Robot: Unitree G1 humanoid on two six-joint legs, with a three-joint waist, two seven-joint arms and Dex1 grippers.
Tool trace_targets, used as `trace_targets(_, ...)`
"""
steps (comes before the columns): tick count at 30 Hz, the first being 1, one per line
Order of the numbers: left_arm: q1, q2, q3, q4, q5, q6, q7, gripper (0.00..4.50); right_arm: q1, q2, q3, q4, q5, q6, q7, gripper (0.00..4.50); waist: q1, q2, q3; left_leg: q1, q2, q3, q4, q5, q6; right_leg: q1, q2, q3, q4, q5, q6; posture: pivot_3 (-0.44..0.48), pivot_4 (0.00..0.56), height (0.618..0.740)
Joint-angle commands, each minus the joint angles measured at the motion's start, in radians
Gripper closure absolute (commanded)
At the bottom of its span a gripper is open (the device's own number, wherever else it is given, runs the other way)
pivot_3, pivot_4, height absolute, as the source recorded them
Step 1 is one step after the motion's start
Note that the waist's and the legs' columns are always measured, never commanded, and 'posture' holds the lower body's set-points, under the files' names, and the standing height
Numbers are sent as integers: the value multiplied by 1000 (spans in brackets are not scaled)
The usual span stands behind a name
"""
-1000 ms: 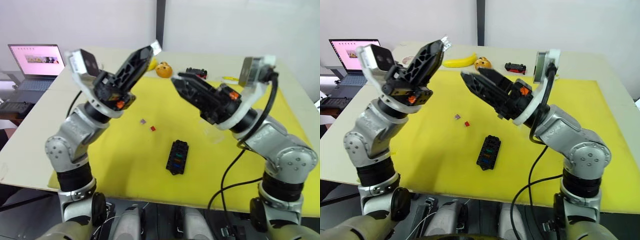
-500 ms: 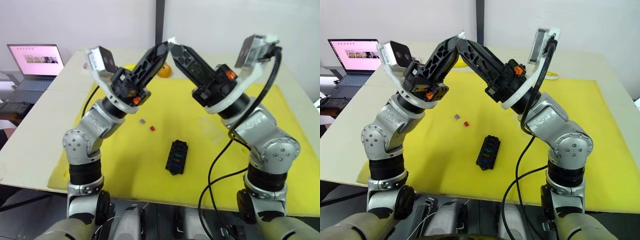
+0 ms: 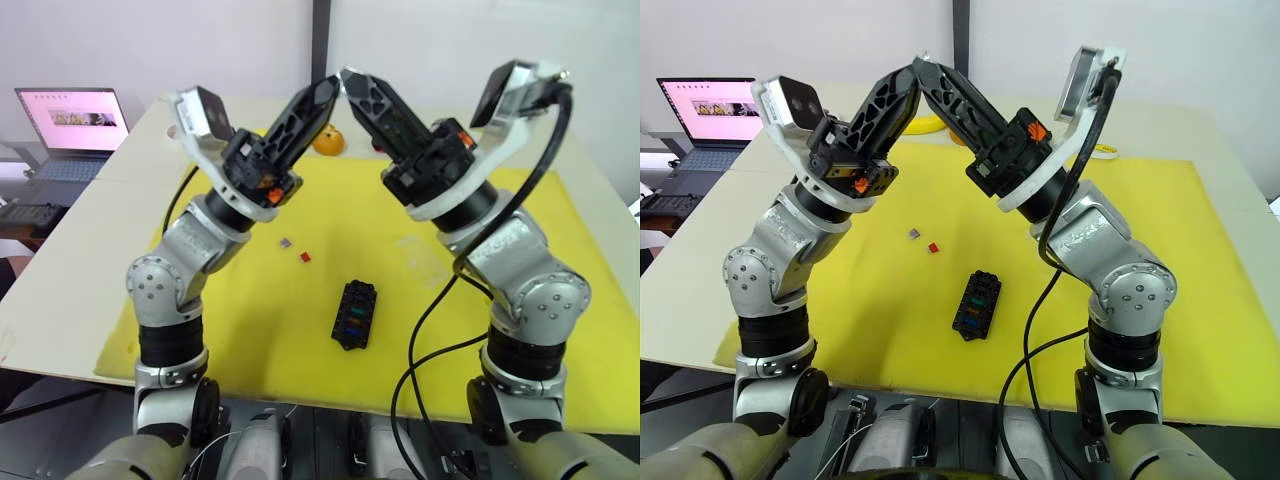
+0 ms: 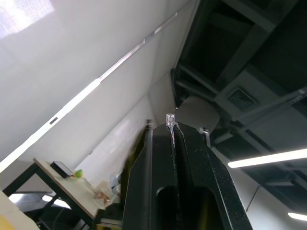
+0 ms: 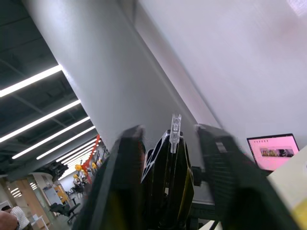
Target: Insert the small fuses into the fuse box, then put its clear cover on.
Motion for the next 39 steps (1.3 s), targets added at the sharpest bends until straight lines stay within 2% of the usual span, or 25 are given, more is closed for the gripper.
trace_targets(1, -3, 3, -5, -25, 1, -15, -15, 4500, -18, 7, -1, -23, 12, -17, -4, 4419, 0, 0, 0, 0, 0, 0, 0, 0, 0, 0, 0, 0, 0, 0, 0, 0, 150, 737)
trace_targets(23, 5, 10, -1, -11, 4, -15, -13, 4500, -13, 5, 2, -39, 33, -20, -21, 4419, 0, 0, 0, 0, 1, 0, 0, 0, 0, 0, 0, 0, -1, 0, 0, 0, 150, 737)
trace_targets(28, 18, 37, -3, 37, -66, 26, 1, 4500, -17, 0, 0, -35, 34, -18, -19, 4419, -1, 0, 0, 0, 1, 0, -1, 0, 0, 0, 0, 0, -1, 0, 0, 0, 150, 737)
trace_targets(31, 22, 67, 4, 46, -97, 39, 7, 3495, -18, -18, -7, -30, 40, -8, -10, 4500, -1, 1, 0, 0, 1, 0, -1, 0, 0, 0, 0, 0, -1, 0, 0, 0, 150, 737)
trace_targets(34, 35, 117, 19, 45, -146, 63, 7, 1945, -16, -68, -17, -18, 43, 19, 25, 4500, -1, 1, 1, 0, 1, 0, -1, 0, 0, 0, 0, 0, -1, 0, 0, 0, 150, 737)
trace_targets(38, 76, 281, 41, 36, -182, 165, -54, 24, -13, -224, -36, 27, 19, 108, 157, 4500, -3, 2, 2, 0, 2, 0, -2, 0, 0, 0, 0, 0, -2, 0, 0, 0, 150, 737)
trace_targets(39, 86, 354, 44, 40, -169, 219, -96, 24, -10, -290, -30, 38, -24, 140, 231, 4500, -4, 2, 2, 0, 2, 0, -2, 0, 0, 0, 0, 0, -2, 0, 0, 0, 150, 737)
